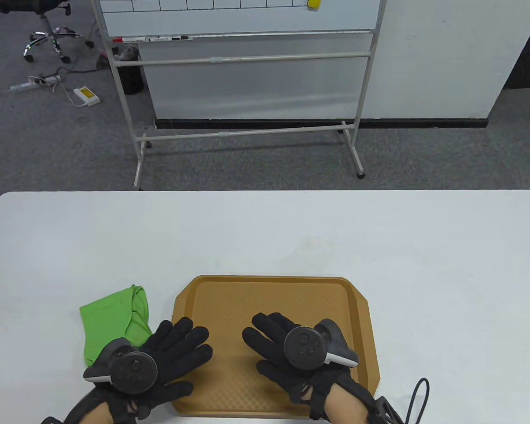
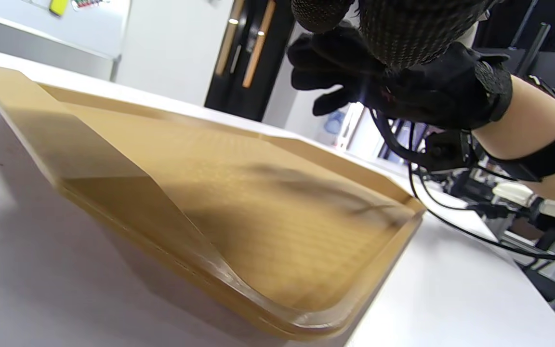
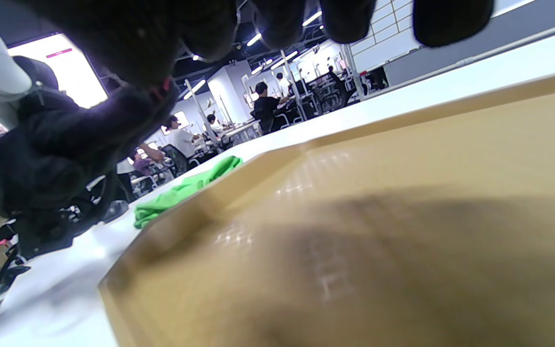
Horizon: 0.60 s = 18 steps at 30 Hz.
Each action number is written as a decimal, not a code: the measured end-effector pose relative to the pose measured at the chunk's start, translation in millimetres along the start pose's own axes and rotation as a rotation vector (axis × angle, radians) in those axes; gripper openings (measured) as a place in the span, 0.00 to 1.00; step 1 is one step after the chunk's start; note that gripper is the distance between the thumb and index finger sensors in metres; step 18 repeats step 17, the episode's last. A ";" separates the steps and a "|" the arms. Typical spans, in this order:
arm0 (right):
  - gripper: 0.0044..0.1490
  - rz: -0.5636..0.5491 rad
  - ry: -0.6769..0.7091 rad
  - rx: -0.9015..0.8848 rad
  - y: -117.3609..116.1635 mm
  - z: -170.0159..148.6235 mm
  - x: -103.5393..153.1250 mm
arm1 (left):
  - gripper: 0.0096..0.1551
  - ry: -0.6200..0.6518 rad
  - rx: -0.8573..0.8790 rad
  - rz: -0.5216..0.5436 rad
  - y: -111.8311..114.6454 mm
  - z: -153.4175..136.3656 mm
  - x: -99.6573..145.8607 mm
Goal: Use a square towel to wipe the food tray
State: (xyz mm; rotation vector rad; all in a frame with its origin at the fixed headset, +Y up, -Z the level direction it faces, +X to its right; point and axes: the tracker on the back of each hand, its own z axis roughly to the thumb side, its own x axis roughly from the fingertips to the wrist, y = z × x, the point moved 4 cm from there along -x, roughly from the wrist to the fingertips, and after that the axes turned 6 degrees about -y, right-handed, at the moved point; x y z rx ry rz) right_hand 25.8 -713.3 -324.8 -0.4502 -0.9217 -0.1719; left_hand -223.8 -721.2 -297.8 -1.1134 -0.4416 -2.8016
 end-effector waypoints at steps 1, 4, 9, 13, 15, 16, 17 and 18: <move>0.44 0.009 -0.001 0.002 -1.3 0.2 -0.5 | 0.43 -0.007 0.003 0.004 -0.9 -1.0 0.1; 0.44 0.021 -0.001 0.003 -2.7 0.6 -0.8 | 0.43 -0.007 0.008 0.005 -0.2 -0.9 -0.7; 0.44 0.005 -0.010 0.000 1.0 -2.0 1.1 | 0.43 -0.003 -0.007 -0.018 3.9 0.2 -2.6; 0.44 0.017 -0.022 0.000 0.6 -5.9 1.7 | 0.42 -0.016 -0.001 -0.018 3.9 -2.8 -3.1; 0.44 0.023 -0.027 -0.004 0.2 -7.4 1.6 | 0.42 -0.019 -0.002 -0.022 4.5 -3.7 -3.1; 0.44 0.023 -0.028 -0.006 0.2 -7.7 1.5 | 0.42 -0.020 -0.002 -0.023 4.4 -3.7 -3.0; 0.44 0.022 -0.030 -0.008 0.2 -8.0 1.5 | 0.42 -0.020 -0.002 -0.023 4.5 -4.1 -3.0; 0.44 0.022 -0.030 -0.008 0.2 -8.0 1.5 | 0.42 -0.020 -0.002 -0.023 4.5 -4.1 -3.0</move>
